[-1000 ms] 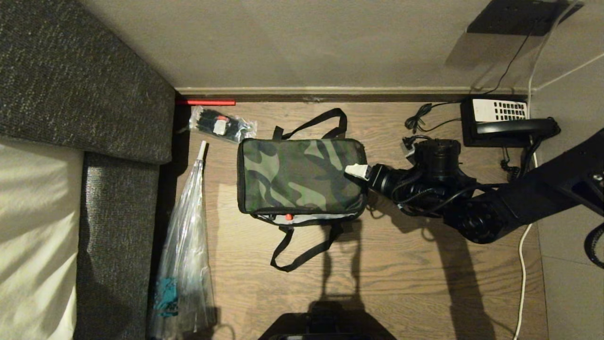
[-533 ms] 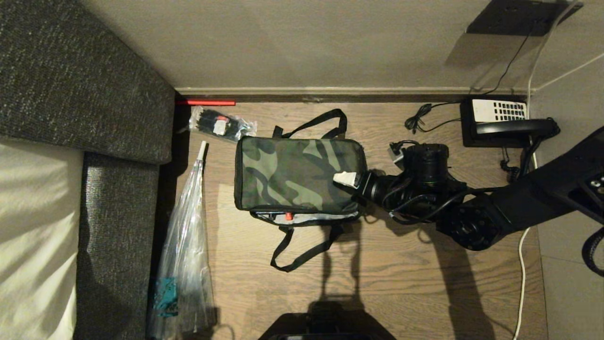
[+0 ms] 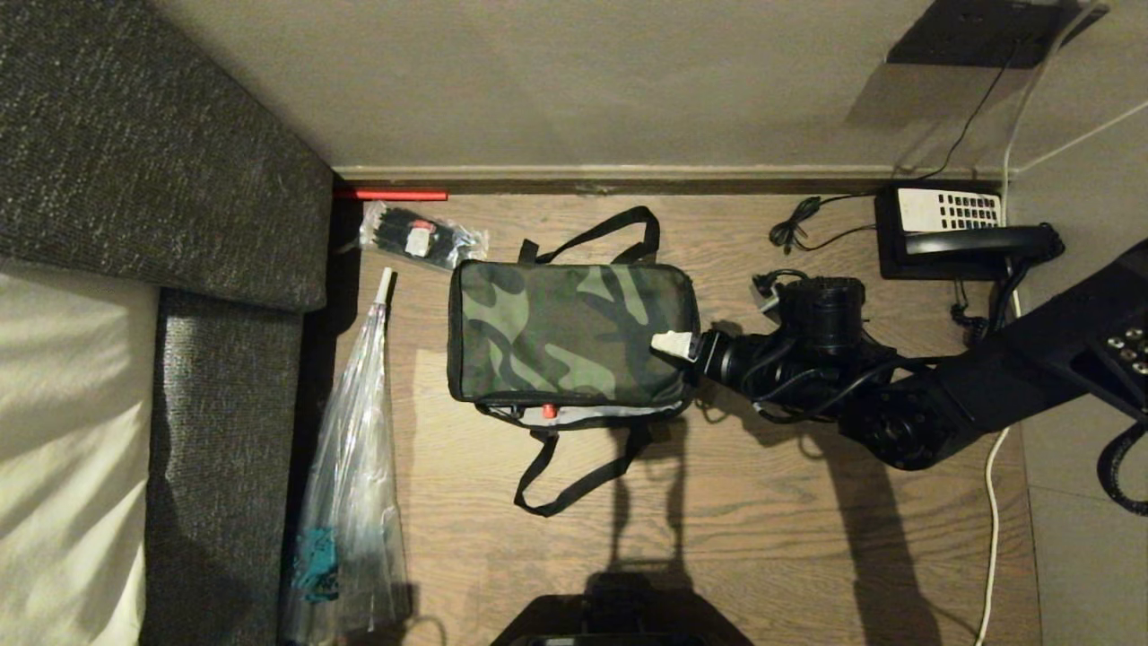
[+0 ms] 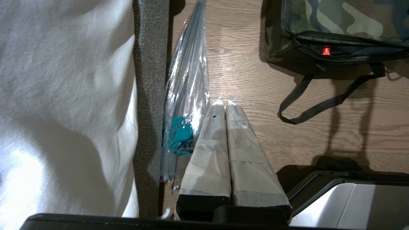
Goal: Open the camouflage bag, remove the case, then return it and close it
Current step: Open the top of the storage box
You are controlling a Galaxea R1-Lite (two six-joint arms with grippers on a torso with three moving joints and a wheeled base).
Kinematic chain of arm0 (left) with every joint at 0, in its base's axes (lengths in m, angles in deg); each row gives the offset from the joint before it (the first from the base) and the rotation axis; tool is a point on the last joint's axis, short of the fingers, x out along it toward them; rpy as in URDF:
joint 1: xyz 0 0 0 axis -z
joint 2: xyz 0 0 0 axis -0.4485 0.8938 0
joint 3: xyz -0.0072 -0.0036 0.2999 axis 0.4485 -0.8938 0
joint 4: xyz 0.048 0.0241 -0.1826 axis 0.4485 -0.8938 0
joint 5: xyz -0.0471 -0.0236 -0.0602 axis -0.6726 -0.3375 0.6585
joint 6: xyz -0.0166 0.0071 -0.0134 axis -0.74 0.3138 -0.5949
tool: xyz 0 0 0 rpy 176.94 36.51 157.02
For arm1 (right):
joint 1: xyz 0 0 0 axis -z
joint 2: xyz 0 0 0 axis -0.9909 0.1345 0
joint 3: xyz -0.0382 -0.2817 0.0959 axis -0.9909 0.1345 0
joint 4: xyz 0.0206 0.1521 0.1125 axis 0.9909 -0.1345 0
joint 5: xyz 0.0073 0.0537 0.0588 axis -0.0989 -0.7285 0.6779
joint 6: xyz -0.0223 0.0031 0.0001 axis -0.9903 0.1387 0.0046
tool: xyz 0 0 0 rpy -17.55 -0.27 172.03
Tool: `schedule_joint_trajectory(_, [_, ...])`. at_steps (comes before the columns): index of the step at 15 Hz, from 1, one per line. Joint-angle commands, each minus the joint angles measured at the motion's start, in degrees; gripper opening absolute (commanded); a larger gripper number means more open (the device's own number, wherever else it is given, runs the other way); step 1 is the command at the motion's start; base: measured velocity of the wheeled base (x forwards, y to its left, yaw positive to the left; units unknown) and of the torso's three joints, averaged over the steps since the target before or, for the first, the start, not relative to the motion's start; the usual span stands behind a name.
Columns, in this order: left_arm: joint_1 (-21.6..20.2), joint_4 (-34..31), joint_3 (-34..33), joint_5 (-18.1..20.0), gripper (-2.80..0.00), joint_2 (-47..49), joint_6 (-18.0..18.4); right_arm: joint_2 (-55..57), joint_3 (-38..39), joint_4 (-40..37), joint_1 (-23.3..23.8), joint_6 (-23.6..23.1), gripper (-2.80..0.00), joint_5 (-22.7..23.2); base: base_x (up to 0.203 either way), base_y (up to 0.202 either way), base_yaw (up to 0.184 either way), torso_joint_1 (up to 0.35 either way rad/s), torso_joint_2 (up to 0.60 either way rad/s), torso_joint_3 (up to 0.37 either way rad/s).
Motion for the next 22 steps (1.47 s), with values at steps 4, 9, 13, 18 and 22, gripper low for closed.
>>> schedule_joint_trajectory(4, [-0.02,0.00,0.00,-0.04,-2.80,0.07,-0.02,-0.59,-0.62,-0.28,-0.01,0.80,0.00,0.06,0.000,0.000,0.000,0.000,0.00,0.000])
schedule_joint_trajectory(9, [-0.02,0.00,-0.08,-0.04,-2.80,0.07,-0.02,-0.76,-1.06,-0.20,-0.09,0.98,0.00,0.57,0.000,0.000,0.000,0.000,0.00,0.000])
schedule_joint_trajectory(13, [-0.02,0.00,-0.04,-0.04,-2.80,0.07,-0.02,-0.50,-1.18,-0.28,-0.89,2.37,0.00,3.37,0.000,0.000,0.000,0.000,0.00,0.000])
schedule_joint_trajectory(18, [-0.02,0.00,0.00,-0.04,-2.80,0.07,-0.02,1.35,-3.07,-0.66,-1.15,3.56,0.00,3.78,0.000,0.000,0.000,0.000,0.00,0.000])
schedule_joint_trajectory(22, [-0.02,0.00,-0.09,-0.04,-2.80,0.07,-0.02,2.01,-7.06,-2.99,-1.78,5.94,0.00,5.12,0.000,0.000,0.000,0.000,0.00,0.000])
